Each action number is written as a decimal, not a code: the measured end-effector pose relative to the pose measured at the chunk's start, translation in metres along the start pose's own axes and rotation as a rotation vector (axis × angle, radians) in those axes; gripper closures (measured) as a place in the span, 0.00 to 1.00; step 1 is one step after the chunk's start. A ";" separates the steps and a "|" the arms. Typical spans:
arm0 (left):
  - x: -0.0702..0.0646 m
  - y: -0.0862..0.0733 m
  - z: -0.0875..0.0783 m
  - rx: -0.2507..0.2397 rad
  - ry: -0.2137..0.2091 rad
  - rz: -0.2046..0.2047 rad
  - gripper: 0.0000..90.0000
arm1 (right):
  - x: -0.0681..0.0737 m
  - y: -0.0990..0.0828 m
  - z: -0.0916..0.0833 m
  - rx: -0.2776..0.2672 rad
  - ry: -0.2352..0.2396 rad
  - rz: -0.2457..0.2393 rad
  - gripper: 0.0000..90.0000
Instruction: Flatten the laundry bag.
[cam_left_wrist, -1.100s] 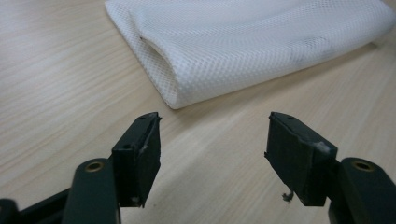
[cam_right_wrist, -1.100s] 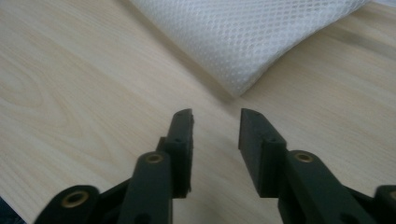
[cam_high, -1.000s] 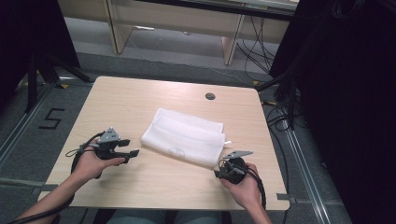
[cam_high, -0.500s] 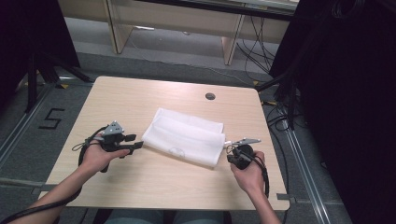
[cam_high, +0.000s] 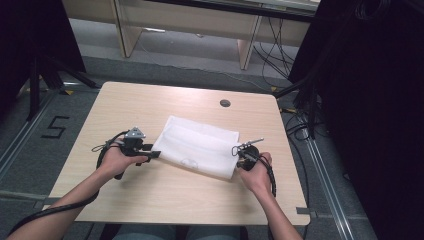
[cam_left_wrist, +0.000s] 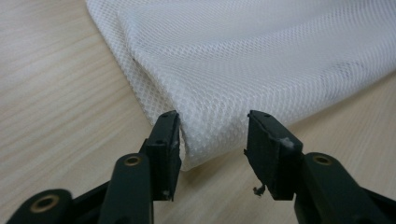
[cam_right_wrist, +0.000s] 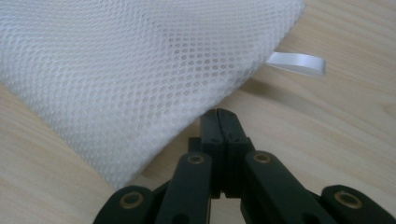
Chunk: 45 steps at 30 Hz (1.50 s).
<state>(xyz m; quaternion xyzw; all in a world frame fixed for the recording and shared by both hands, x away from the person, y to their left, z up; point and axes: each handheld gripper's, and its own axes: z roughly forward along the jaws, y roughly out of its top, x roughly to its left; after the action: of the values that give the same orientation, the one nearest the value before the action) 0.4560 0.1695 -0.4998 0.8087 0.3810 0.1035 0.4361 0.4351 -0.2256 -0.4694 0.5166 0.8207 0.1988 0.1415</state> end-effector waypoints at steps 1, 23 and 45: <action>0.000 -0.001 -0.001 0.010 -0.007 0.022 0.61 | 0.000 0.000 0.000 0.000 0.000 0.000 1.00; -0.029 -0.009 -0.051 -0.016 -0.016 0.097 0.61 | -0.006 0.036 -0.016 -0.057 -0.059 -0.057 0.78; -0.066 0.003 0.034 0.155 -0.146 0.132 0.75 | 0.020 0.096 0.071 -0.059 0.087 -0.228 0.55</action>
<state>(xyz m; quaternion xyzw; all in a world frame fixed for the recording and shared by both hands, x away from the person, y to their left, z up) 0.4289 0.1004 -0.5067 0.8686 0.3012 0.0431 0.3910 0.5339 -0.1571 -0.4871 0.4063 0.8733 0.2276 0.1427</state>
